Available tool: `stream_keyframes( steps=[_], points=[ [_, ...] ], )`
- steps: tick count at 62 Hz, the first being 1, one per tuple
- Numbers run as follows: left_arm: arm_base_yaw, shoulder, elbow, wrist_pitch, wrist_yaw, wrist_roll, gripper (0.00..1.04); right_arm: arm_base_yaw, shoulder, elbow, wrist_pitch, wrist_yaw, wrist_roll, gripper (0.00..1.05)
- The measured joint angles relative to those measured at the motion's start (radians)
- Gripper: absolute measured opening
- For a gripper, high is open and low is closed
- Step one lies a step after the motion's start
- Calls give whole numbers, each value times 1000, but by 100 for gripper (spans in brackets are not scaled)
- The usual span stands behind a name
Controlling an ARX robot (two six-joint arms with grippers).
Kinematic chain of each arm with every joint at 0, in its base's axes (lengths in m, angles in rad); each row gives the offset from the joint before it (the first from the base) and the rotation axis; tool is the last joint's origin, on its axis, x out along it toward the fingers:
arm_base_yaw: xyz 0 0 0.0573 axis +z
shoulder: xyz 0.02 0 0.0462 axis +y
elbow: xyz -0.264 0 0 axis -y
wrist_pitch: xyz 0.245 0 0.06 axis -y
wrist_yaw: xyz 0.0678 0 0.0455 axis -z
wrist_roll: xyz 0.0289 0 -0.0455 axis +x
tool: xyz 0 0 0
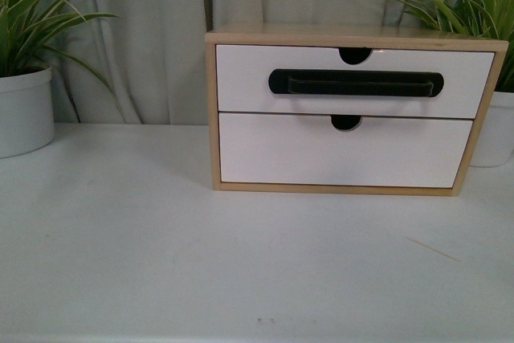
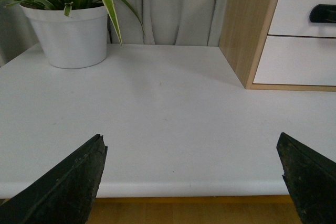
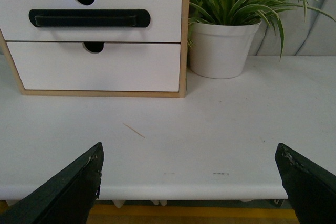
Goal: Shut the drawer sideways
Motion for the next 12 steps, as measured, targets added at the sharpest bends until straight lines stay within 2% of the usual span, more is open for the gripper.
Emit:
stream_keyframes(
  steps=[12],
  points=[
    [0,0,0,0,0,0,99,0,0,0,0,0,0,96]
  ],
)
